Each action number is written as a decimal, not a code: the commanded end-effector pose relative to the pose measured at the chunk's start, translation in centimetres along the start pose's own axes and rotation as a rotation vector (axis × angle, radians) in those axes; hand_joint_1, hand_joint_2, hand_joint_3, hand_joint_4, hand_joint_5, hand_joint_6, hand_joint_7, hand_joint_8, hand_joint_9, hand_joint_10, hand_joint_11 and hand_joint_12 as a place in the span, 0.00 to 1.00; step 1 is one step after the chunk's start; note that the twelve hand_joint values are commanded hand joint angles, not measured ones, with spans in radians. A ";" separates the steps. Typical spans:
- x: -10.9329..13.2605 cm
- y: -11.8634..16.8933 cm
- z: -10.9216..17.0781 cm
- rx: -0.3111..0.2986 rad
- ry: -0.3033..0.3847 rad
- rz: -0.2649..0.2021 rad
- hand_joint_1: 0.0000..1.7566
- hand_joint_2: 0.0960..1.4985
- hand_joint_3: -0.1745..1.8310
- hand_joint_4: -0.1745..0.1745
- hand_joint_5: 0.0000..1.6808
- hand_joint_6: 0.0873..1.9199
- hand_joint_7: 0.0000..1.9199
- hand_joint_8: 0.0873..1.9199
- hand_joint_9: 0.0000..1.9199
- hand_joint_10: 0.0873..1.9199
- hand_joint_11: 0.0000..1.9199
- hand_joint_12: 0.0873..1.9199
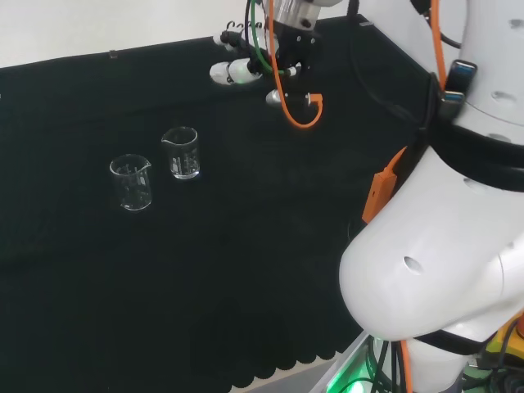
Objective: Pick up the beaker on the right.
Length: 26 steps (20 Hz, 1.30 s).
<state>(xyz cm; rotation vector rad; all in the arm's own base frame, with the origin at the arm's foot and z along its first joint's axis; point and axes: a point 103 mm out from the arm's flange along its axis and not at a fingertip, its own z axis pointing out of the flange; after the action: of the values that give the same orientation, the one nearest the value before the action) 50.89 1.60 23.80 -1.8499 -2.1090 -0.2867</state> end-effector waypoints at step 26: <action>-5.7 3.3 12.5 0.065 0.287 -0.076 0.36 0.54 0.00 0.31 0.15 0.00 0.11 0.31 0.18 0.34 0.00 0.58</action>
<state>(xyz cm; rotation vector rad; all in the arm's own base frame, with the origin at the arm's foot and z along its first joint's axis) 53.59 0.87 11.00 -1.6134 -1.9715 -0.4374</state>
